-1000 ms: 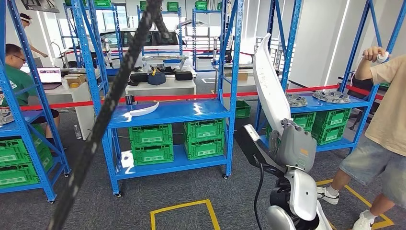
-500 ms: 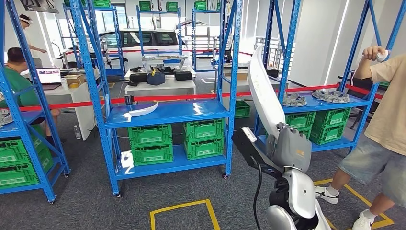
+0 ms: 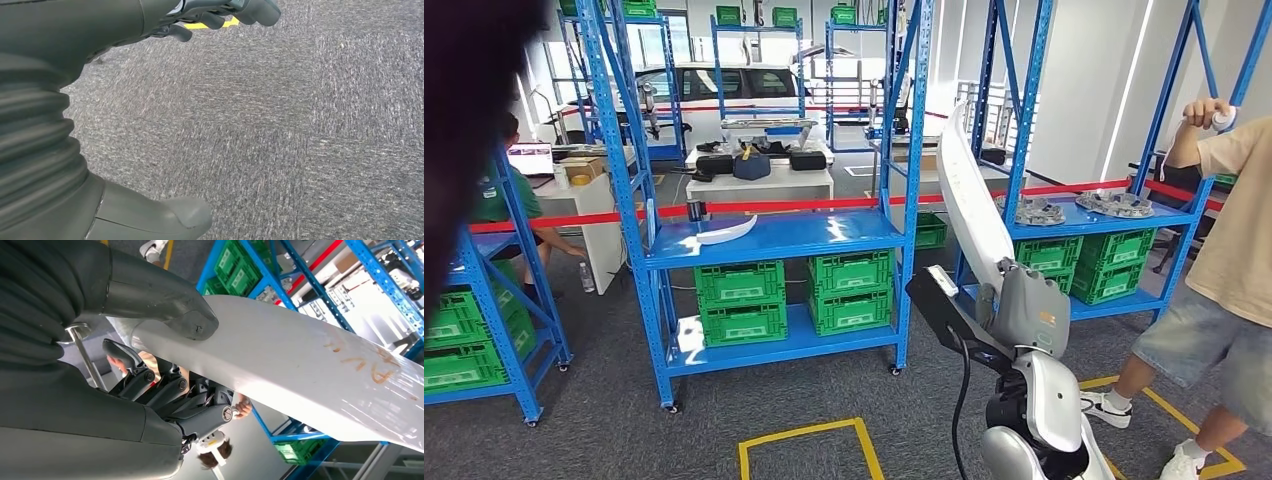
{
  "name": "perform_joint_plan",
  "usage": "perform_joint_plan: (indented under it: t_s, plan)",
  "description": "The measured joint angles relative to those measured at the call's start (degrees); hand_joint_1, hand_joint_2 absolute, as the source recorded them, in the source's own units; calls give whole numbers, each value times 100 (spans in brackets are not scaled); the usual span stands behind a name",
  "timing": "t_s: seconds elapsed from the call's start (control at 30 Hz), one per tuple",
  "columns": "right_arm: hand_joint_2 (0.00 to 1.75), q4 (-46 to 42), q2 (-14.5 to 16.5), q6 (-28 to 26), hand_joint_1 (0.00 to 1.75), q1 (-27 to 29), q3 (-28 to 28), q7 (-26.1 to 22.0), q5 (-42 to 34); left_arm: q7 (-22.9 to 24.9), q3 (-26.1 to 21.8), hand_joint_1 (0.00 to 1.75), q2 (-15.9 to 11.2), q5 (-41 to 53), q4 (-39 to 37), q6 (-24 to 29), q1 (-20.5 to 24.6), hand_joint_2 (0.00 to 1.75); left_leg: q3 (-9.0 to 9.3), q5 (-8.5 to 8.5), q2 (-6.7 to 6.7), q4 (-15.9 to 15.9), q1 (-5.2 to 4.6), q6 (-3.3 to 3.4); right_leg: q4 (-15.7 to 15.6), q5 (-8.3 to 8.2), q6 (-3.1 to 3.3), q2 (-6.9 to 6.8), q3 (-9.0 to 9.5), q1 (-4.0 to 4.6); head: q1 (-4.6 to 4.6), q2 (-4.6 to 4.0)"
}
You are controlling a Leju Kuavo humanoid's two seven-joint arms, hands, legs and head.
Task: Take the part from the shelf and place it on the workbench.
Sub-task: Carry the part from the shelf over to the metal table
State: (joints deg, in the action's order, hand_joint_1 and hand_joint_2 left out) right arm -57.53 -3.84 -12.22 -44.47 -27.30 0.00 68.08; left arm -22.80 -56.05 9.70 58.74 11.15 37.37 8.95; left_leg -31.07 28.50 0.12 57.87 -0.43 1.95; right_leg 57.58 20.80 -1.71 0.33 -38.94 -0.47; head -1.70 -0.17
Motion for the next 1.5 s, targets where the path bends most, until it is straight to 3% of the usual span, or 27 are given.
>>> perform_joint_plan:
  t_s: [0.07,0.13,0.17,0.2,0.23,0.3,0.37,0.47,0.53,0.63,0.67,0.7,0.73,0.77,0.83,0.9,0.97,1.03,1.07,1.13,1.2,1.23,1.3,1.37,1.4,1.47,1.5]
  plan:
    - [175,-1,-7,26,168,-20,21,0,-22,12,1,0,10,27,0,-5,0,175,-28,-60,64,-30,32,45,479,339,-29,1,-208,-9,1,0]
    - [175,-1,-16,50,168,-26,28,0,-36,25,2,0,9,41,-1,-11,-4,175,-85,-83,128,-22,36,52,1319,784,-57,-2,-538,-16,1,0]
    - [175,0,-21,63,168,-21,31,0,-42,29,3,0,10,45,-2,-14,-6,175,-109,-89,165,-13,38,45,1616,907,-67,-5,-634,-21,1,0]
    - [175,1,-25,78,168,-18,33,0,-48,33,4,0,12,50,-2,-16,-7,175,-128,-93,205,-2,42,36,1703,929,-69,-10,-621,-26,1,0]
    - [175,0,-28,90,168,-21,36,0,-52,36,5,0,14,57,-3,-19,-7,175,-141,-93,243,13,48,24,1532,851,-66,-29,-476,-31,2,0]
    - [175,-1,-29,102,168,-54,42,0,-59,41,11,0,22,70,-2,-22,-4,175,-152,-72,319,54,49,-24,725,619,-39,-202,49,-25,2,0]
    - [175,-4,-27,103,168,-92,46,0,-61,42,17,0,25,74,0,-24,-1,175,-149,-42,381,90,30,-107,177,518,37,-358,368,2,1,0]
    - [175,-7,-33,104,168,-116,59,0,-62,43,19,0,26,74,-1,-24,2,175,-140,-32,481,81,24,-228,115,487,167,-254,354,20,-1,0]
    - [175,-9,-29,113,168,-139,63,0,-62,43,21,0,30,75,-1,-24,4,175,-216,112,345,250,46,-306,83,439,246,-159,337,-7,-1,0]
    - [175,-10,-16,169,168,-163,63,0,-64,47,22,0,28,69,-1,-24,-9,175,-644,662,41,1252,65,-374,69,394,315,-9,298,-17,-1,0]
    - [175,-10,-13,191,168,-163,63,0,-68,49,21,0,27,62,-1,-24,-14,175,-784,774,17,1568,64,-378,71,384,322,49,282,-13,-1,0]
    - [175,-10,-12,208,168,-163,63,0,-72,50,21,0,27,55,-1,-24,-17,175,-842,781,7,1705,64,-374,74,372,323,110,268,-9,-1,0]
    - [175,-10,-12,220,168,-166,63,0,-76,52,21,0,27,48,-1,-24,-17,175,-785,675,-5,1604,64,-359,78,360,318,173,257,-6,-1,0]
    - [175,-10,-12,227,168,-173,63,0,-80,57,21,0,28,44,-1,-24,-17,175,-617,489,-43,1283,64,-336,83,347,309,236,251,-5,-2,0]
    - [175,-16,-12,236,168,-199,63,0,-82,68,21,0,20,43,-1,-24,-17,175,-197,174,-277,463,61,-272,96,325,274,347,240,-2,-2,0]
    - [175,-27,-12,248,168,-230,63,0,-82,78,21,0,14,43,-1,-24,-21,175,-13,91,-423,72,41,-212,95,295,210,449,213,-9,-1,0]
    - [175,-35,-28,261,168,-252,63,0,-84,83,21,0,19,43,-2,-24,-25,175,7,59,-324,38,34,-151,67,244,126,552,186,-18,-1,0]
    - [175,-37,-68,275,168,-280,63,0,-83,84,21,0,25,43,-1,-24,-26,175,19,-13,-202,-5,65,-80,180,318,69,439,108,-7,3,0]
    - [175,-37,-86,285,168,-305,63,0,-82,83,21,0,29,43,-1,-24,-33,175,3,-45,-135,-24,86,-53,403,463,47,310,-2,-3,5,0]
    - [175,-37,-103,318,168,-347,62,0,-77,82,21,0,28,43,0,-25,-58,175,-45,-68,8,-20,88,-25,1158,882,-3,80,-344,-10,9,0]
    - [175,-37,-117,366,168,-361,61,0,-73,82,21,0,31,43,-2,-31,-79,175,-84,-71,159,0,91,-26,1703,1083,-48,21,-557,-36,10,0]
    - [175,-37,-125,394,168,-375,61,0,-72,82,21,0,34,43,-2,-33,-81,175,-96,-68,232,14,94,-32,1658,1030,-61,0,-497,-49,11,0]
    - [175,-37,-136,442,168,-456,60,0,-62,81,21,0,41,43,-3,-40,-73,175,-108,-42,370,62,99,-70,949,747,-69,-137,-57,-65,11,0]
    - [175,-37,-143,480,168,-575,57,0,-44,77,21,0,39,43,1,-46,-63,175,-113,1,474,114,80,-140,306,560,-23,-309,311,-43,9,0]
    - [175,-37,-150,494,168,-629,56,0,-37,73,21,0,37,43,2,-47,-58,175,-108,17,517,126,67,-180,183,542,19,-341,370,-27,8,0]
    - [175,-36,-183,533,168,-725,54,0,-25,66,21,0,36,43,4,-48,-45,175,-83,27,605,112,61,-249,178,523,112,-241,345,-14,5,0]
    - [175,-36,-202,555,168,-780,51,0,-23,66,21,0,38,47,3,-49,-37,175,-82,44,581,121,70,-288,163,506,149,-190,338,-23,5,0]
